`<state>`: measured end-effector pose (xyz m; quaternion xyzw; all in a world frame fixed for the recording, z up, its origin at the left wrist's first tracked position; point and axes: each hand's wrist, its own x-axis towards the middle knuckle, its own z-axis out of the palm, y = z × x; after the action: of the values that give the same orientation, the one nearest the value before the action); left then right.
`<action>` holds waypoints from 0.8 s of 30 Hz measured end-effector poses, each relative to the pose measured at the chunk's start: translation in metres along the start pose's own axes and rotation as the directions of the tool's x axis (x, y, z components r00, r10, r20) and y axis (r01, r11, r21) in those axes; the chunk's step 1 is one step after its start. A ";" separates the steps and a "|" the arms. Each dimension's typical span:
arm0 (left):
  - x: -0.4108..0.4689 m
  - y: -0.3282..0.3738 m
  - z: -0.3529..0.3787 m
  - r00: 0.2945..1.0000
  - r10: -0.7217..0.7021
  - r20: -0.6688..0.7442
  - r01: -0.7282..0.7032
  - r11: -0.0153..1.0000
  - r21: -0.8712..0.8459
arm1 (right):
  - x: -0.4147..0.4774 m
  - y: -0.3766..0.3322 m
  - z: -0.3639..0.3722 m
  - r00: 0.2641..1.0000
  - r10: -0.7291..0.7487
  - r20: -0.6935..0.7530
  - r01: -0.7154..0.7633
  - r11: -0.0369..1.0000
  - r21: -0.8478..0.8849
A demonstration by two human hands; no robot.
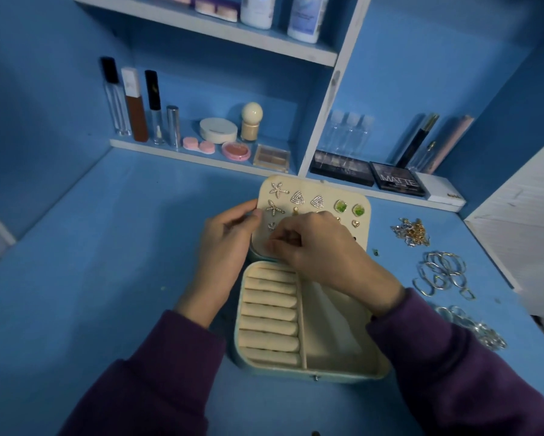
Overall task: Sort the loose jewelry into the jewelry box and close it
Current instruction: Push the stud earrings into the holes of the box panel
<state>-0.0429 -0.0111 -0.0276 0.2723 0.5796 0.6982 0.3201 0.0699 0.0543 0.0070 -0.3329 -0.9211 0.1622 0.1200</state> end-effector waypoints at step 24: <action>0.003 -0.003 -0.001 0.999 -0.031 0.013 0.030 0.997 0.068 | -0.014 0.031 -0.022 0.988 0.024 -0.151 0.006 0.981 0.196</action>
<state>-0.0449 -0.0092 -0.0307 0.2792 0.6048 0.6711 0.3254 0.1056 0.0721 0.0142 -0.3349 -0.8873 0.2268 0.2217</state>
